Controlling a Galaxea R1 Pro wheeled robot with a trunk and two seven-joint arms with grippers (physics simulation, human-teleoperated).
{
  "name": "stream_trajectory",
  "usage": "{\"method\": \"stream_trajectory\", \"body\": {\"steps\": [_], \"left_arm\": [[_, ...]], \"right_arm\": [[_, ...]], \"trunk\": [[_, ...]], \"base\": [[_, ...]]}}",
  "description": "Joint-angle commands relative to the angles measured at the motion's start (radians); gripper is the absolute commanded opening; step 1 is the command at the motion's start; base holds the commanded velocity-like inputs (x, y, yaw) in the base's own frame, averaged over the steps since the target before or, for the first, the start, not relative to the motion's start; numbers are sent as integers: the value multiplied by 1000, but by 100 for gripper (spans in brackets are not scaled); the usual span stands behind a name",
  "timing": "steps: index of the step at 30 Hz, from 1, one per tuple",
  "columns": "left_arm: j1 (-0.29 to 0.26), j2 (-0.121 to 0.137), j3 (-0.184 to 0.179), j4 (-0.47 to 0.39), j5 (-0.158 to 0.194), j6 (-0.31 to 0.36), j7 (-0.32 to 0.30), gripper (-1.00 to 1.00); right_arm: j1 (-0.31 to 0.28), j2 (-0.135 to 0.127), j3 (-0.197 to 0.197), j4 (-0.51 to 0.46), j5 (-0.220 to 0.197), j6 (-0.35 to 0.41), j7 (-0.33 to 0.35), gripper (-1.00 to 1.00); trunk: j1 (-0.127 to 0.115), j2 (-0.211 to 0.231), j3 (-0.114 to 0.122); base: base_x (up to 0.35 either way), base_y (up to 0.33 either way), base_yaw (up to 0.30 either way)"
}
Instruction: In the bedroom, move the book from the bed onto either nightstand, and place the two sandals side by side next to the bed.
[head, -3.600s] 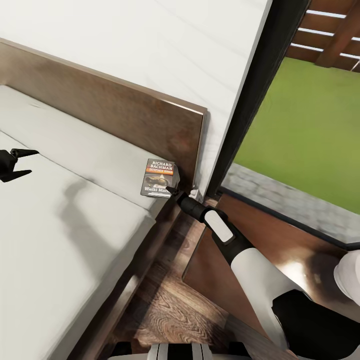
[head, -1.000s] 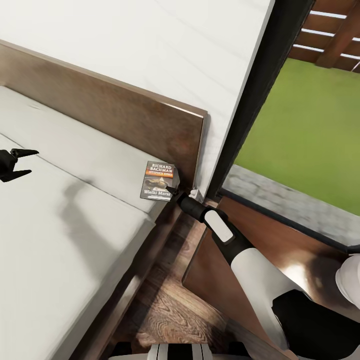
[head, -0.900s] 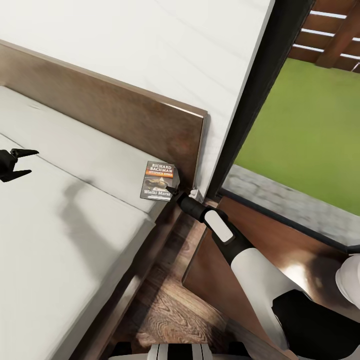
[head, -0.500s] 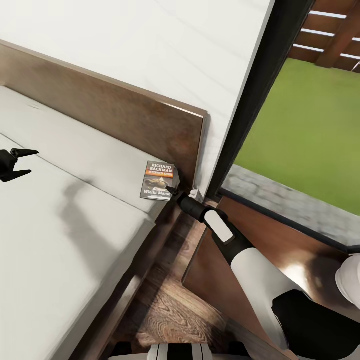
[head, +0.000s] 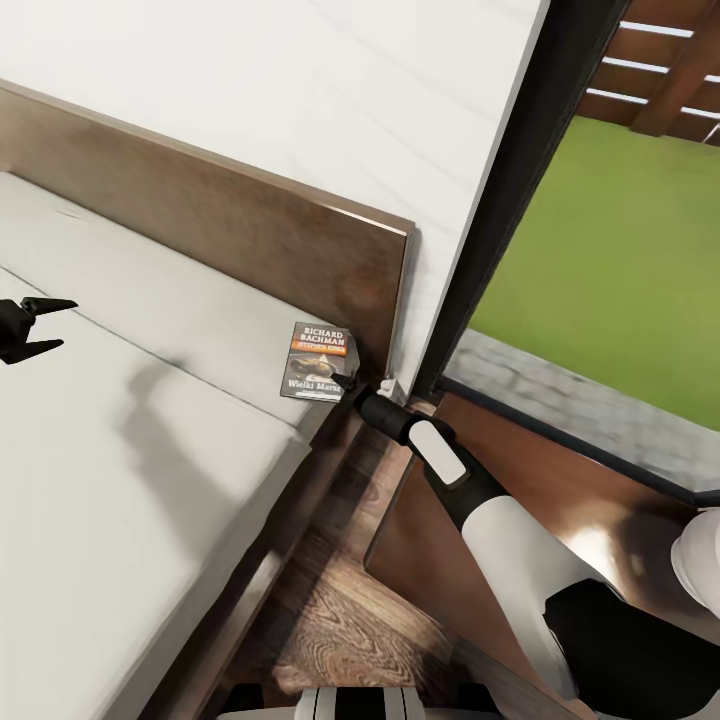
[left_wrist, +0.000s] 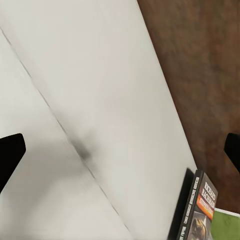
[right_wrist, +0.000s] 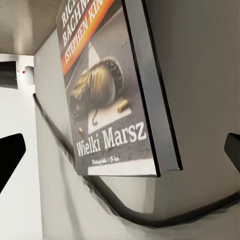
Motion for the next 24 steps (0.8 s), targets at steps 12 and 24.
{"method": "stream_trajectory", "body": {"steps": [12,24], "left_arm": [[-1,0,4,0,-7,4,-6,100],[-1,0,5,0,-7,4,-6,100]], "right_arm": [[0,0,34,-1,-5,6,1,100],[-1,0,44,-2,-6,4,1,100]], "trunk": [[0,0,-1],[0,0,-1]], "base": [[0,0,0],[0,0,0]]}}
